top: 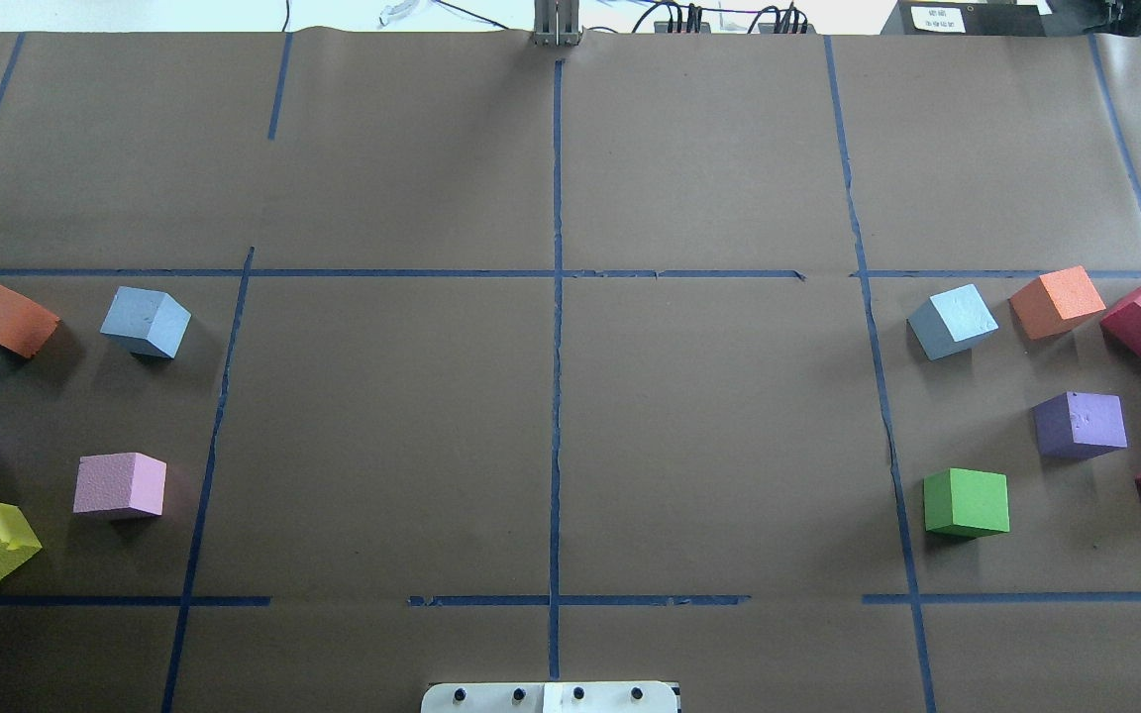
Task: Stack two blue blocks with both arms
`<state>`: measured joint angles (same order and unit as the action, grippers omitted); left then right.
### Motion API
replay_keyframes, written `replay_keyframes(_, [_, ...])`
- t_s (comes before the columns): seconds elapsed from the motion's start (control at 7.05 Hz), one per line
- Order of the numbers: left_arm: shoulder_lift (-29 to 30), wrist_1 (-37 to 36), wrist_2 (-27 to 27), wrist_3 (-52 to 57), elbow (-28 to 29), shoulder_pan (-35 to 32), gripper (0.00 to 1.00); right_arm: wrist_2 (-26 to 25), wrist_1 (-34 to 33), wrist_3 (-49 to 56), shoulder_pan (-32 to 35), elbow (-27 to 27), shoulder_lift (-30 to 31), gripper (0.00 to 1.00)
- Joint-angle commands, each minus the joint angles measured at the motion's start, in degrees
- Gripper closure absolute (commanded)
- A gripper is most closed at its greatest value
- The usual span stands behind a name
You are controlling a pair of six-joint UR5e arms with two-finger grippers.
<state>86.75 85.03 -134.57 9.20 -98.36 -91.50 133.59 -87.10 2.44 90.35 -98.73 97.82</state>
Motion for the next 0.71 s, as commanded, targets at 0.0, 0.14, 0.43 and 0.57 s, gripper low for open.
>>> replay_keyframes(0.0, [-0.2,0.2,0.2,-0.1,-0.3,-0.1,0.00,1.8,0.3,0.1,0.0,0.1,0.4,0.00])
replay_keyframes(0.14, [-0.4,0.2,0.2,-0.2,-0.8,-0.1,0.00,3.7,0.4,0.2,0.0,0.2,0.7,0.00])
replay_keyframes(0.43, [-0.4,0.4,-0.2,-0.1,-1.4,-0.1,0.00,3.8,0.3,0.2,-0.4,0.2,0.9,0.00])
replay_keyframes(0.57, [-0.4,0.4,-0.2,-0.1,-1.7,-0.1,0.00,3.7,0.8,0.2,-1.2,0.1,0.9,0.00])
